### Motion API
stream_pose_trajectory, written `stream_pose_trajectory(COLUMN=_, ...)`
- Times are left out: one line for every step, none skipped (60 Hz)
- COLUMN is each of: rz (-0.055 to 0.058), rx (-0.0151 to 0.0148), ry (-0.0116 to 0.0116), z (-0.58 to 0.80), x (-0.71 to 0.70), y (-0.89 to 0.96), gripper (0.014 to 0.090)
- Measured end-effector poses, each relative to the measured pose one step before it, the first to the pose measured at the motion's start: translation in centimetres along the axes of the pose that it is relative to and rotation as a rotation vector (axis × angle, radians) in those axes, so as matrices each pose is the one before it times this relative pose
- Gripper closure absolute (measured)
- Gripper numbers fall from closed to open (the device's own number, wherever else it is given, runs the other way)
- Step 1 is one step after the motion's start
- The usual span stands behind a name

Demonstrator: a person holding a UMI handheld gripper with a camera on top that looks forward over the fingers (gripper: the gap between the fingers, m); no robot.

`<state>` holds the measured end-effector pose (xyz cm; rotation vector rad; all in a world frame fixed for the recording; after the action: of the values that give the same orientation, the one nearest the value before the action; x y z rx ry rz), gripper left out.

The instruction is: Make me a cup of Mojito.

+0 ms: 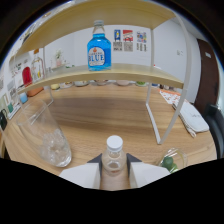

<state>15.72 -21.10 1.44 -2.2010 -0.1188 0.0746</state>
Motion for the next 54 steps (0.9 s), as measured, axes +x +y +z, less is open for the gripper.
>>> stream_pose_trajectory(rz=-0.0014, rx=-0.00112, ry=0.00591, z=-0.092, x=0.114, y=0.049, gripper=0.0619)
stream_pose_trajectory(rz=-0.0008, rx=-0.00057, ry=0.00610, z=-0.120, x=0.127, y=0.049, gripper=0.0598)
stream_pose_trajectory(rz=-0.0009, rx=-0.00136, ry=0.00613, z=-0.127, x=0.118, y=0.061, gripper=0.0578)
stream_pose_trajectory(rz=-0.0009, rx=-0.00280, ry=0.00478, z=-0.138, x=0.087, y=0.075, gripper=0.0564)
stream_pose_trajectory(rz=-0.0009, rx=-0.00422, ry=0.00483, z=-0.175, x=0.070, y=0.094, gripper=0.0541)
stream_pose_trajectory(rz=-0.0019, rx=-0.00549, ry=0.00366, z=-0.223, x=0.048, y=0.109, gripper=0.0468)
stream_pose_trajectory(rz=-0.0020, rx=-0.00476, ry=0.00309, z=-0.243, x=0.031, y=0.040, gripper=0.0395)
stream_pose_trajectory(rz=-0.0016, rx=-0.00075, ry=0.00235, z=-0.271, x=-0.009, y=-0.040, gripper=0.0333)
stream_pose_trajectory(rz=-0.0019, rx=0.00251, ry=0.00051, z=-0.361, x=-0.012, y=-0.063, gripper=0.0275)
stream_pose_trajectory(rz=-0.0013, rx=0.00571, ry=0.00199, z=-0.300, x=-0.046, y=-0.215, gripper=0.0239)
stream_pose_trajectory(rz=-0.0023, rx=0.00688, ry=0.00514, z=-0.389, x=0.015, y=-0.236, gripper=0.0218)
stream_pose_trajectory(rz=-0.0023, rx=0.00734, ry=0.00686, z=-0.451, x=-0.030, y=-0.299, gripper=0.0210)
stream_pose_trajectory(rz=-0.0026, rx=0.00791, ry=0.00745, z=-0.448, x=0.021, y=-0.286, gripper=0.0208)
stream_pose_trajectory(rz=-0.0023, rx=0.00913, ry=0.00716, z=-0.463, x=0.053, y=-0.335, gripper=0.0207)
stream_pose_trajectory(rz=-0.0022, rx=0.00957, ry=0.00642, z=-0.489, x=0.005, y=-0.349, gripper=0.0206)
stream_pose_trajectory(rz=-0.0017, rx=0.01008, ry=0.00616, z=-0.527, x=-0.010, y=-0.367, gripper=0.0205)
stream_pose_trajectory(rz=-0.0004, rx=0.01030, ry=0.00500, z=-0.529, x=-0.046, y=-0.375, gripper=0.0204)
stream_pose_trajectory(rz=0.0011, rx=0.01041, ry=0.00443, z=-0.542, x=-0.061, y=-0.405, gripper=0.0204)
stream_pose_trajectory(rz=0.0040, rx=0.00868, ry=0.00383, z=-0.591, x=-0.074, y=-0.440, gripper=0.0198)
stream_pose_trajectory(rz=0.0035, rx=0.00916, ry=0.00498, z=-0.530, x=-0.087, y=-0.389, gripper=0.0196)
stream_pose_trajectory(rz=0.0031, rx=0.00665, ry=0.00434, z=-0.555, x=-0.093, y=-0.380, gripper=0.0192)
stream_pose_trajectory(rz=0.0040, rx=0.00704, ry=0.00257, z=-0.562, x=-0.156, y=-0.337, gripper=0.0192)
stream_pose_trajectory(rz=0.0032, rx=0.00690, ry=0.00144, z=-0.565, x=-0.181, y=-0.335, gripper=0.0193)
stream_pose_trajectory(rz=0.0024, rx=0.00663, ry=0.00128, z=-0.541, x=-0.195, y=-0.296, gripper=0.0191)
stream_pose_trajectory(rz=0.0025, rx=0.00610, ry=0.00224, z=-0.543, x=-0.190, y=-0.291, gripper=0.0192)
stream_pose_trajectory(rz=0.0034, rx=0.00488, ry=0.00389, z=-0.519, x=-0.172, y=-0.253, gripper=0.0192)
stream_pose_trajectory(rz=0.0041, rx=0.00383, ry=0.00458, z=-0.502, x=-0.154, y=-0.211, gripper=0.0194)
stream_pose_trajectory(rz=0.0045, rx=0.00306, ry=0.00345, z=-0.504, x=-0.204, y=-0.169, gripper=0.0191)
stream_pose_trajectory(rz=0.0037, rx=0.00309, ry=0.00140, z=-0.458, x=-0.270, y=-0.155, gripper=0.0190)
stream_pose_trajectory(rz=0.0042, rx=0.00289, ry=-0.00132, z=-0.446, x=-0.331, y=-0.096, gripper=0.0193)
stream_pose_trajectory(rz=0.0033, rx=0.00075, ry=-0.00116, z=-0.439, x=-0.339, y=-0.076, gripper=0.0194)
stream_pose_trajectory(rz=0.0042, rx=0.00015, ry=0.00008, z=-0.414, x=-0.323, y=0.025, gripper=0.0195)
stream_pose_trajectory(rz=0.0036, rx=-0.00335, ry=-0.00030, z=-0.387, x=-0.321, y=0.072, gripper=0.0195)
stream_pose_trajectory(rz=0.0034, rx=-0.00473, ry=0.00077, z=-0.407, x=-0.317, y=0.117, gripper=0.0194)
stream_pose_trajectory(rz=0.0025, rx=-0.00366, ry=0.00047, z=-0.375, x=-0.350, y=0.130, gripper=0.0195)
stream_pose_trajectory(rz=0.0025, rx=-0.00243, ry=-0.00048, z=-0.366, x=-0.362, y=0.114, gripper=0.0195)
stream_pose_trajectory(rz=0.0032, rx=-0.00076, ry=-0.00147, z=-0.359, x=-0.397, y=0.124, gripper=0.0194)
stream_pose_trajectory(rz=0.0042, rx=0.00064, ry=-0.00196, z=-0.352, x=-0.416, y=0.111, gripper=0.0194)
stream_pose_trajectory(rz=0.0034, rx=0.00185, ry=-0.00324, z=-0.353, x=-0.391, y=0.225, gripper=0.0194)
stream_pose_trajectory(rz=0.0033, rx=0.00032, ry=-0.00268, z=-0.249, x=-0.434, y=0.124, gripper=0.0195)
stream_pose_trajectory(rz=0.0023, rx=-0.00080, ry=-0.00262, z=-0.264, x=-0.404, y=0.207, gripper=0.0195)
stream_pose_trajectory(rz=0.0010, rx=-0.00053, ry=-0.00367, z=-0.213, x=-0.452, y=0.223, gripper=0.0196)
stream_pose_trajectory(rz=0.0002, rx=-0.00179, ry=-0.00429, z=-0.217, x=-0.431, y=0.256, gripper=0.0194)
stream_pose_trajectory(rz=-0.0009, rx=-0.00254, ry=-0.00365, z=-0.182, x=-0.427, y=0.272, gripper=0.0194)
stream_pose_trajectory(rz=-0.0017, rx=-0.00297, ry=-0.00183, z=-0.145, x=-0.372, y=0.303, gripper=0.0194)
stream_pose_trajectory(rz=-0.0022, rx=-0.00377, ry=0.00035, z=-0.119, x=-0.329, y=0.316, gripper=0.0192)
stream_pose_trajectory(rz=-0.0026, rx=-0.00431, ry=0.00026, z=-0.099, x=-0.310, y=0.309, gripper=0.0191)
stream_pose_trajectory(rz=-0.0026, rx=-0.00423, ry=-0.00044, z=-0.086, x=-0.342, y=0.305, gripper=0.0193)
stream_pose_trajectory(rz=-0.0024, rx=-0.00413, ry=-0.00144, z=-0.078, x=-0.342, y=0.268, gripper=0.0192)
stream_pose_trajectory(rz=-0.0014, rx=-0.00375, ry=-0.00168, z=-0.082, x=-0.354, y=0.244, gripper=0.0190)
stream_pose_trajectory(rz=-0.0010, rx=-0.00220, ry=-0.00271, z=-0.097, x=-0.297, y=0.219, gripper=0.0190)
stream_pose_trajectory(rz=-0.0015, rx=-0.00058, ry=-0.00054, z=-0.016, x=-0.344, y=0.184, gripper=0.0189)
stream_pose_trajectory(rz=0.0001, rx=-0.00202, ry=-0.00179, z=-0.088, x=-0.311, y=0.091, gripper=0.0189)
stream_pose_trajectory(rz=0.0004, rx=-0.00253, ry=-0.00112, z=-0.066, x=-0.334, y=0.039, gripper=0.0190)
